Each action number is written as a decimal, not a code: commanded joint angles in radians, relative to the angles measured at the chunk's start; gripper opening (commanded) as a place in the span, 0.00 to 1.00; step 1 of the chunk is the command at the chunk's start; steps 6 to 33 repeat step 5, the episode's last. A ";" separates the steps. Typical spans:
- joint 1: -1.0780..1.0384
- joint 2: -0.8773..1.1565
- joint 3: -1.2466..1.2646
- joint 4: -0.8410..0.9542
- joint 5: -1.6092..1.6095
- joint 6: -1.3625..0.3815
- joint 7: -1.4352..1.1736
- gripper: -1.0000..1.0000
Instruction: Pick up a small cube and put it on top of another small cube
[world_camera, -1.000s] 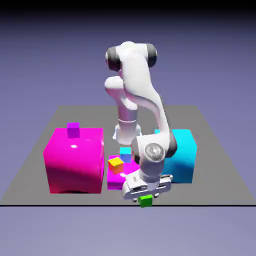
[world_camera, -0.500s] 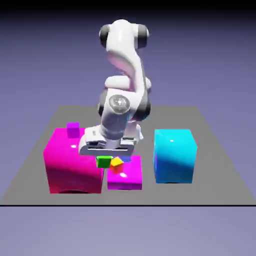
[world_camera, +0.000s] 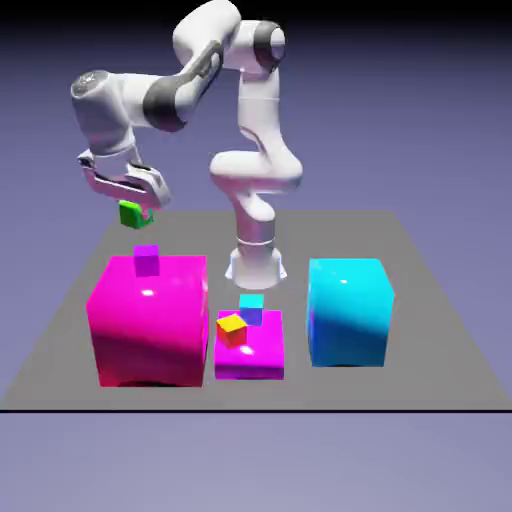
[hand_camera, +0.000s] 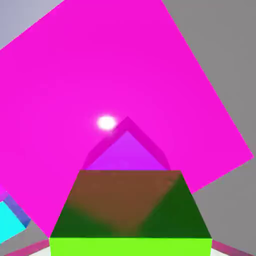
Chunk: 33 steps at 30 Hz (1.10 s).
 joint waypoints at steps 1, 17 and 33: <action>-0.001 0.004 -0.002 -0.036 -0.003 0.040 0.000 0.00; 0.000 0.002 -0.001 -0.016 -0.003 0.018 0.000 1.00; 0.000 0.002 -0.001 -0.016 -0.003 0.018 0.000 1.00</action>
